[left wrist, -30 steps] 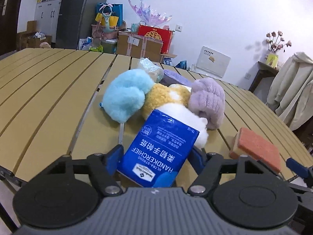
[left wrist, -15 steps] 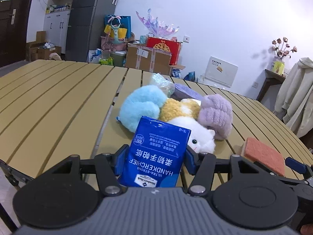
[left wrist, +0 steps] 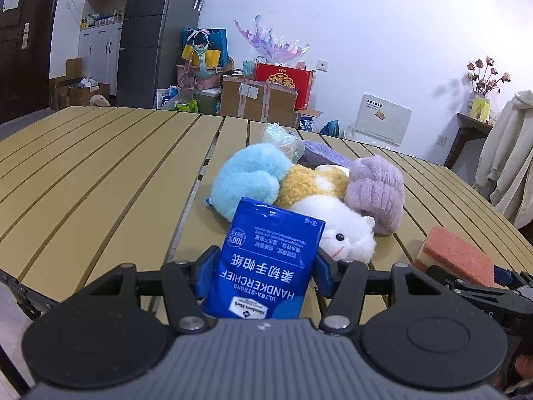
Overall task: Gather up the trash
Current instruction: 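Grasp the blue handkerchief packet with the left tool while the right tool grasps the orange sponge, then carry the packet and sponge with both tools down over the black bin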
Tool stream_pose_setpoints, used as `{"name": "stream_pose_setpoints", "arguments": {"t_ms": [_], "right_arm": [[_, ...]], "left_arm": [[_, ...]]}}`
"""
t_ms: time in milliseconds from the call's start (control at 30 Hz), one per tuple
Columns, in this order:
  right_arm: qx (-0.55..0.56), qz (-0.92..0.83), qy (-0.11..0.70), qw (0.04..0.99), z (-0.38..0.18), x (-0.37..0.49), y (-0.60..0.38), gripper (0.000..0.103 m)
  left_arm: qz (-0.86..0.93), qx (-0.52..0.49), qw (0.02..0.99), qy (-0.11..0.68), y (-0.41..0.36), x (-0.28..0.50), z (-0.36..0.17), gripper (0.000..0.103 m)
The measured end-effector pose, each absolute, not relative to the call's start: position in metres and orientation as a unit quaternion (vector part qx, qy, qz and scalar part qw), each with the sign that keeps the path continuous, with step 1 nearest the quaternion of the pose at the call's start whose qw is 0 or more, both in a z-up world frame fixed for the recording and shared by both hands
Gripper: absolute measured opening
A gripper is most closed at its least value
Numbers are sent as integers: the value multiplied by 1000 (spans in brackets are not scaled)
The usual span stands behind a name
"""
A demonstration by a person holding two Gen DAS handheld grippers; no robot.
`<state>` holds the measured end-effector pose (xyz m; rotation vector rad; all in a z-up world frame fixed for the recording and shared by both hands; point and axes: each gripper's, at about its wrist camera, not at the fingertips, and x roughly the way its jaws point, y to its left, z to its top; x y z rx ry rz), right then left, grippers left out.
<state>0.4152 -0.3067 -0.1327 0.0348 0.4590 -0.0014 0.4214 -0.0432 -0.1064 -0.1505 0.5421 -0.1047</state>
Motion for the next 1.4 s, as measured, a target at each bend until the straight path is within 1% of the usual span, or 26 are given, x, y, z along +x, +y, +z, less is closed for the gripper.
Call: {"name": "stream_pose_setpoints", "arguments": {"t_ms": [100, 400, 867, 1067, 1400], "right_arm": [[11, -1, 228, 974, -133, 413, -304, 96], [-8, 7, 209, 978, -128, 406, -296, 92], [-12, 23, 186, 982, -109, 373, -286, 91], [-9, 26, 181, 983, -100, 350, -283, 91], [-8, 39, 173, 984, -83, 293, -281, 90]], "left_arm": [[-51, -72, 960, 267, -44, 421, -107, 58], [-49, -67, 962, 260, -44, 419, -107, 58], [-50, -58, 966, 246, -46, 396, -100, 58], [-43, -49, 970, 232, -46, 374, -86, 58], [-42, -45, 971, 230, -39, 329, -68, 58]]}}
